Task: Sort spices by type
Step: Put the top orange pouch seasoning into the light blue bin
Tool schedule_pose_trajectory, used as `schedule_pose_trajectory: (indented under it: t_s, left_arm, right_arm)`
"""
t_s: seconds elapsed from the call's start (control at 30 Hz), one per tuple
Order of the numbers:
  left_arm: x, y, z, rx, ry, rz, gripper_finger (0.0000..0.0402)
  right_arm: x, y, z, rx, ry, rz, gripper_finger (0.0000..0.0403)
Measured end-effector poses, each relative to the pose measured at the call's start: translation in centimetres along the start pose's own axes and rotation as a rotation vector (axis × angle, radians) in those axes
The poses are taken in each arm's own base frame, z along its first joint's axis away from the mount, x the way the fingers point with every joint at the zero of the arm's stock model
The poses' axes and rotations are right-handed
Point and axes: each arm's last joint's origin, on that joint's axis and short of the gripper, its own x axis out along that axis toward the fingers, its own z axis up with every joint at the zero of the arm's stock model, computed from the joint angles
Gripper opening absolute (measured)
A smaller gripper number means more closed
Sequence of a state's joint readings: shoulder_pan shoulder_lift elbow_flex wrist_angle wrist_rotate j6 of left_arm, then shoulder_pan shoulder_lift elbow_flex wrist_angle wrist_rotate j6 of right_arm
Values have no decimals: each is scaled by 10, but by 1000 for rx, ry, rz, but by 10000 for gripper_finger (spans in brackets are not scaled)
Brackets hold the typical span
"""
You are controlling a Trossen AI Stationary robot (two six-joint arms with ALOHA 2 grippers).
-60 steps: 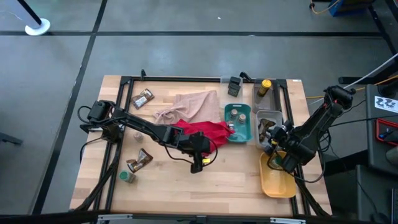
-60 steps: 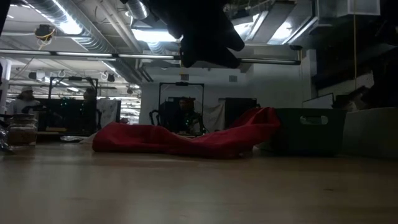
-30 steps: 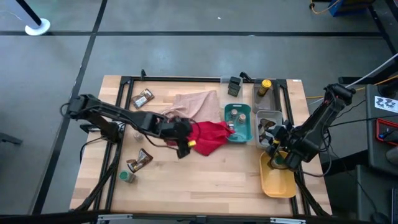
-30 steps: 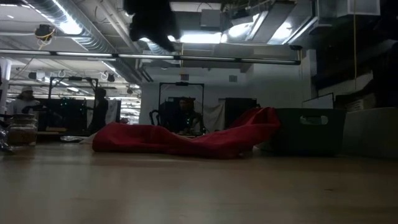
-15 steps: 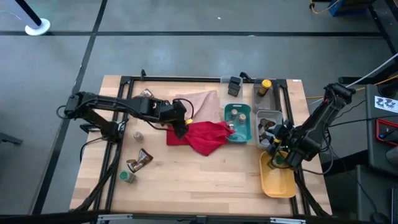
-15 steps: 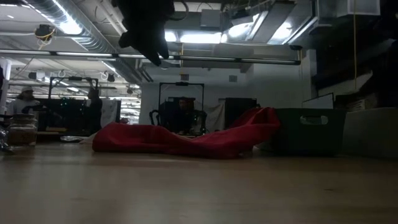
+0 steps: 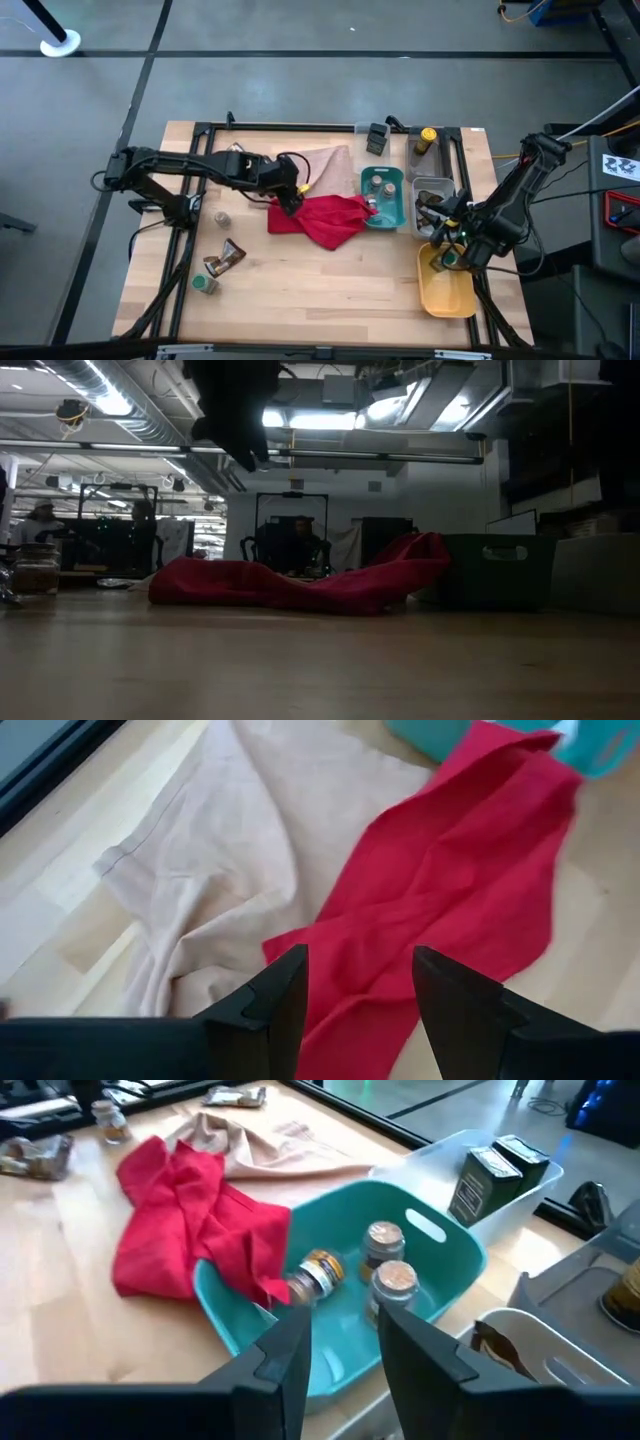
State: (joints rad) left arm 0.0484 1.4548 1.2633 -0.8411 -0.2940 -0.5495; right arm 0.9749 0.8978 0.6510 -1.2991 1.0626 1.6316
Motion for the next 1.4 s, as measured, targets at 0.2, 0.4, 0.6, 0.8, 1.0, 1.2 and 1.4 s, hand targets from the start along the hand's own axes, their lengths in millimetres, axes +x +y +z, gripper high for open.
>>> schedule_pose_trajectory:
  t_s: [0.2, 0.4, 0.6, 0.8, 1.0, 1.2, 1.4]
  left_arm:
    - [7, 33, 4, -51, 100, 121, 164]
    - [12, 83, 6, -62, 248, 265, 164]
    - [33, 128, -2, 13, 333, 322, 164]
    - [49, 159, -12, 49, 369, 344, 168]
    - [54, 185, -17, -24, 372, 410, 208]
    - [60, 207, -23, -108, 337, 461, 243]
    - [72, 221, -36, -165, 309, 459, 243]
  right_arm:
    - [-10, 10, 18, -7, -6, 55, 120]
    - [-16, 22, 27, -21, -19, 122, 120]
    - [-17, 29, 29, -29, -27, 163, 120]
    - [-17, 29, 28, -45, -20, 170, 120]
    - [-17, 29, 28, -46, -20, 169, 120]
    - [-13, 29, 30, -32, -10, 143, 120]
    - [-1, 27, 36, -47, 42, 81, 120]
